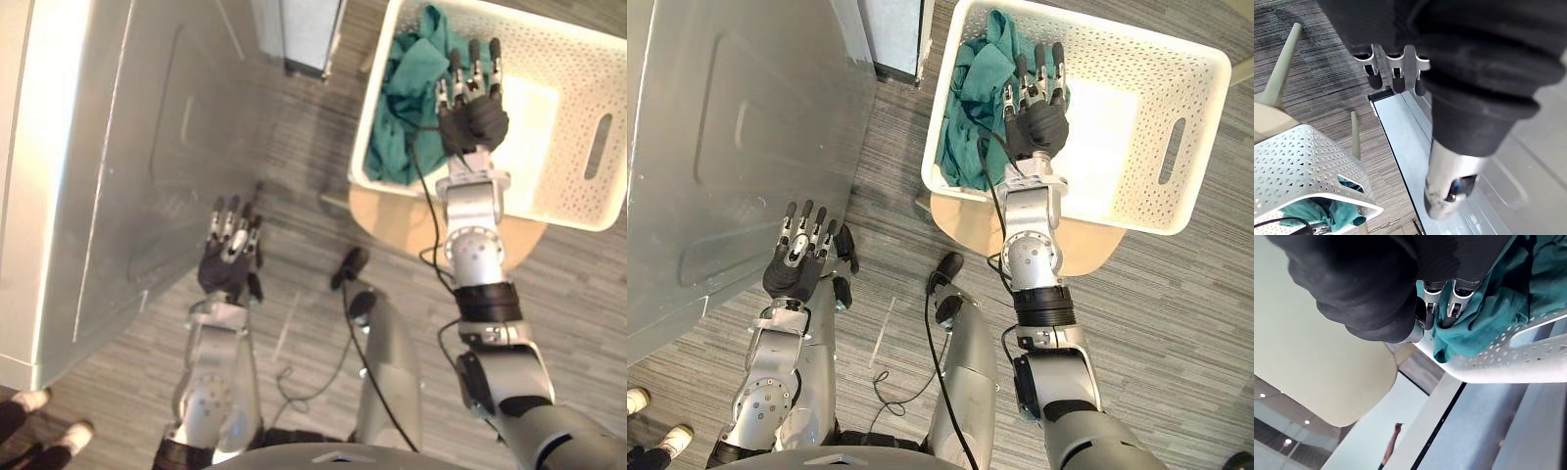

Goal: Pick up the laundry basket with both hands and put the clothes into the washing machine.

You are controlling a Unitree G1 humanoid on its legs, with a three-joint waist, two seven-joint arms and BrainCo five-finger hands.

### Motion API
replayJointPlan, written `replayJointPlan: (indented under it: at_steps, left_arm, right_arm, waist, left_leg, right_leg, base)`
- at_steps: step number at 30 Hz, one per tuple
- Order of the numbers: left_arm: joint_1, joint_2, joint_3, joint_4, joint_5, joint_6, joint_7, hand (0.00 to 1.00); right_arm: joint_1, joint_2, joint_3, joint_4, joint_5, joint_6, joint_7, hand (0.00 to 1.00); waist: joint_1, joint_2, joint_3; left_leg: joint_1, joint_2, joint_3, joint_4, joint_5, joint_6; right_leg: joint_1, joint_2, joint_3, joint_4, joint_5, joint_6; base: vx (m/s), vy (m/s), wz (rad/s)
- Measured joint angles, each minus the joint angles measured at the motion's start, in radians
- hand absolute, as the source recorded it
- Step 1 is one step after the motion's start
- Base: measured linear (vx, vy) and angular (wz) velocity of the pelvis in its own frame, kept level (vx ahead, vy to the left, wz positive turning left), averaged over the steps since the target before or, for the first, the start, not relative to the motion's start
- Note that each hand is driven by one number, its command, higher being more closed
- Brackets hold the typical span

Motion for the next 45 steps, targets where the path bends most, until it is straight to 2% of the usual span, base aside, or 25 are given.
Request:
replayJointPlan:
  at_steps: [11, 16, 20, 22, 24, 26, 29, 35, 36, 42, 45]
  left_arm:
    - [-0.001, 0.026, -0.009, 0.000, 0.000, -0.001, 0.000, 0.00]
    - [0.000, 0.037, -0.014, 0.000, 0.001, -0.001, 0.000, 0.00]
    - [0.003, 0.067, -0.017, 0.000, 0.001, -0.001, -0.002, 0.00]
    - [0.009, 0.087, -0.021, 0.000, 0.001, -0.001, -0.003, 0.00]
    - [0.012, 0.092, -0.030, 0.001, 0.001, -0.001, -0.005, 0.00]
    - [0.030, 0.106, -0.058, 0.003, 0.001, -0.003, -0.014, 0.00]
    - [0.036, 0.105, -0.091, 0.008, 0.002, -0.001, -0.025, 0.00]
    - [0.036, 0.100, -0.126, 0.011, 0.002, 0.002, -0.040, 0.00]
    - [0.036, 0.091, -0.129, 0.011, 0.002, 0.002, -0.044, 0.00]
    - [0.037, 0.059, -0.131, 0.011, 0.002, 0.002, -0.045, 0.00]
    - [0.037, 0.056, -0.132, 0.011, 0.002, 0.002, -0.045, 0.00]
  right_arm:
    - [0.102, 0.000, 0.001, -0.207, 0.000, -0.026, 0.003, 1.00]
    - [0.135, -0.006, 0.004, -0.212, -0.001, -0.027, 0.004, 1.00]
    - [0.137, -0.094, 0.052, -0.177, -0.033, -0.011, 0.009, 1.00]
    - [0.084, -0.188, 0.084, -0.037, -0.084, 0.027, 0.017, 1.00]
    - [0.050, -0.239, 0.093, 0.075, -0.137, 0.061, 0.020, 1.00]
    - [0.014, -0.292, 0.111, 0.211, -0.230, 0.115, 0.024, 1.00]
    - [-0.021, -0.312, 0.118, 0.337, -0.349, 0.174, 0.033, 1.00]
    - [-0.236, -0.327, 0.208, 0.640, -0.520, 0.211, 0.042, 1.00]
    - [-0.287, -0.326, 0.235, 0.702, -0.562, 0.216, 0.041, 0.00]
    - [-0.494, -0.327, 0.362, 0.935, -0.666, 0.218, 0.023, 0.00]
    - [-0.545, -0.331, 0.408, 1.003, -0.671, 0.215, 0.021, 0.00]
  waist:
    - [-0.009, -0.010, 0.007]
    - [-0.013, -0.013, 0.009]
    - [-0.025, -0.020, 0.012]
    - [-0.031, -0.028, 0.017]
    - [-0.030, -0.028, 0.017]
    - [-0.029, -0.028, 0.017]
    - [-0.027, -0.028, 0.017]
    - [-0.007, -0.027, 0.018]
    - [-0.001, -0.027, 0.018]
    - [0.012, -0.025, 0.017]
    - [0.016, -0.025, 0.016]
  left_leg:
    - [0.025, -0.002, 0.006, 0.018, -0.019, 0.000]
    - [0.040, -0.002, 0.004, 0.027, -0.029, -0.002]
    - [0.040, -0.003, 0.003, 0.036, -0.033, -0.003]
    - [0.039, -0.004, 0.001, 0.036, -0.033, -0.003]
    - [0.036, -0.004, -0.002, 0.038, -0.033, -0.003]
    - [0.031, -0.004, -0.007, 0.037, -0.033, -0.003]
    - [0.015, -0.002, -0.023, 0.039, -0.033, -0.003]
    - [-0.023, 0.001, -0.033, 0.051, -0.034, -0.002]
    - [-0.028, 0.002, -0.034, 0.051, -0.033, -0.003]
    - [-0.054, 0.004, -0.048, 0.050, -0.030, -0.004]
    - [-0.064, 0.003, -0.050, 0.043, -0.024, -0.006]
  right_leg:
    - [0.013, -0.003, 0.017, 0.018, -0.011, 0.005]
    - [0.028, -0.002, 0.017, 0.023, -0.023, 0.010]
    - [0.029, -0.003, 0.019, 0.027, -0.024, 0.011]
    - [0.029, -0.004, 0.018, 0.026, -0.023, 0.009]
    - [0.030, -0.004, 0.015, 0.026, -0.019, 0.004]
    - [0.032, -0.004, 0.011, 0.022, -0.020, 0.004]
    - [0.034, -0.003, -0.005, 0.019, -0.023, 0.004]
    - [0.005, -0.005, -0.012, 0.026, -0.023, 0.004]
    - [0.002, -0.004, -0.014, 0.026, -0.023, 0.003]
    - [-0.010, 0.001, -0.027, 0.016, -0.021, 0.001]
    - [-0.018, 0.001, -0.033, 0.012, -0.019, 0.001]
  base:
    - [0.04, -0.013, -0.02]
    - [0.02, -0.019, -0.01]
    - [0.00, 0.000, 0.00]
    - [0.00, 0.000, 0.00]
    - [0.02, -0.016, 0.02]
    - [0.04, -0.027, 0.05]
    - [0.05, -0.031, 0.09]
    - [0.02, -0.013, 0.03]
    - [0.03, -0.023, 0.02]
    - [0.04, -0.020, 0.02]
    - [0.03, -0.012, 0.03]
